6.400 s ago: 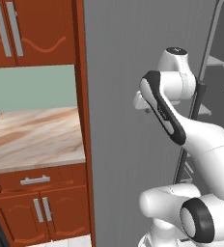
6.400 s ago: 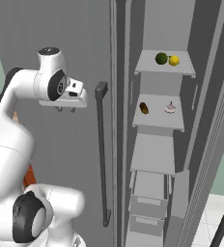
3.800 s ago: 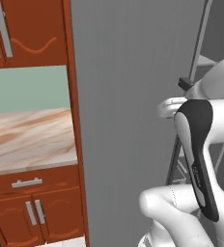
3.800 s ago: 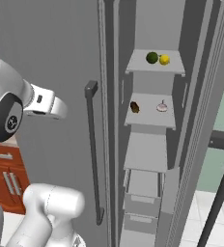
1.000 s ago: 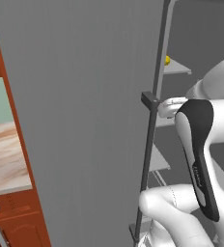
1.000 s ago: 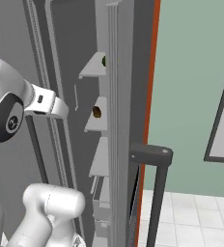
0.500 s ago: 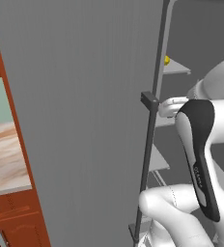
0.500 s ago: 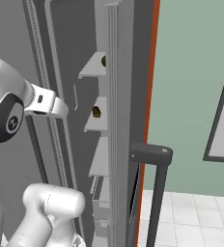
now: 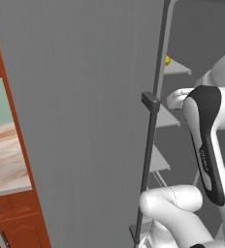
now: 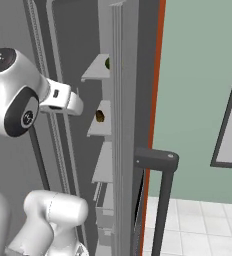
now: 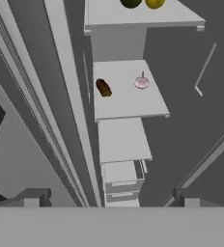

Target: Take the lime and lemon from the highest rack and move them to the second highest rack where the garlic and sweet potato are located, to maximize freezer space. Close the freezer door after rearranging.

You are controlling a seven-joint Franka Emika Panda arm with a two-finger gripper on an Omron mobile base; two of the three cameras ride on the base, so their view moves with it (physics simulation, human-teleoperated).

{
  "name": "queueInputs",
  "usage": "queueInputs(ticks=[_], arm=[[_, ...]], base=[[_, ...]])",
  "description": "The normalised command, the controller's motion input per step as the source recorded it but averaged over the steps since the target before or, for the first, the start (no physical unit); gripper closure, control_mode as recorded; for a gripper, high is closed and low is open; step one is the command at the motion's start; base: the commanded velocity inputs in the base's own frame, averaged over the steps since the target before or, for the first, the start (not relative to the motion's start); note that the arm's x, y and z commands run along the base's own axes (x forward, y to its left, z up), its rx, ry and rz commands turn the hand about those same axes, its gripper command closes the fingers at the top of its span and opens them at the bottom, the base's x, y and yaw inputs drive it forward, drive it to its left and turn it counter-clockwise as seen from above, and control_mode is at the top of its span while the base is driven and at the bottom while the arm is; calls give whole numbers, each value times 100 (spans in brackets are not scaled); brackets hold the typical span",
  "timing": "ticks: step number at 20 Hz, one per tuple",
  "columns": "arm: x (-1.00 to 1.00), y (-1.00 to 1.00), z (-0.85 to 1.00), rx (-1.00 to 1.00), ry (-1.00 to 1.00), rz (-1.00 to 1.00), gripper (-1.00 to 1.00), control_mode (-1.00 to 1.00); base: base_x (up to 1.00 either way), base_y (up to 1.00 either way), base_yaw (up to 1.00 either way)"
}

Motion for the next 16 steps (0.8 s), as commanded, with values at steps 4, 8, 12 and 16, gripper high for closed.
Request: queueInputs(ticks=[4,8,12,16], arm=[[26,-14,0,0,2,-10,-100,-100],[70,-47,0,6,10,-14,-100,-100],[100,-64,12,26,5,-2,-100,-100],[84,-38,38,30,1,0,-100,-100]], base=[[0,0,0],[0,0,0],[0,0,0],[0,0,0]])
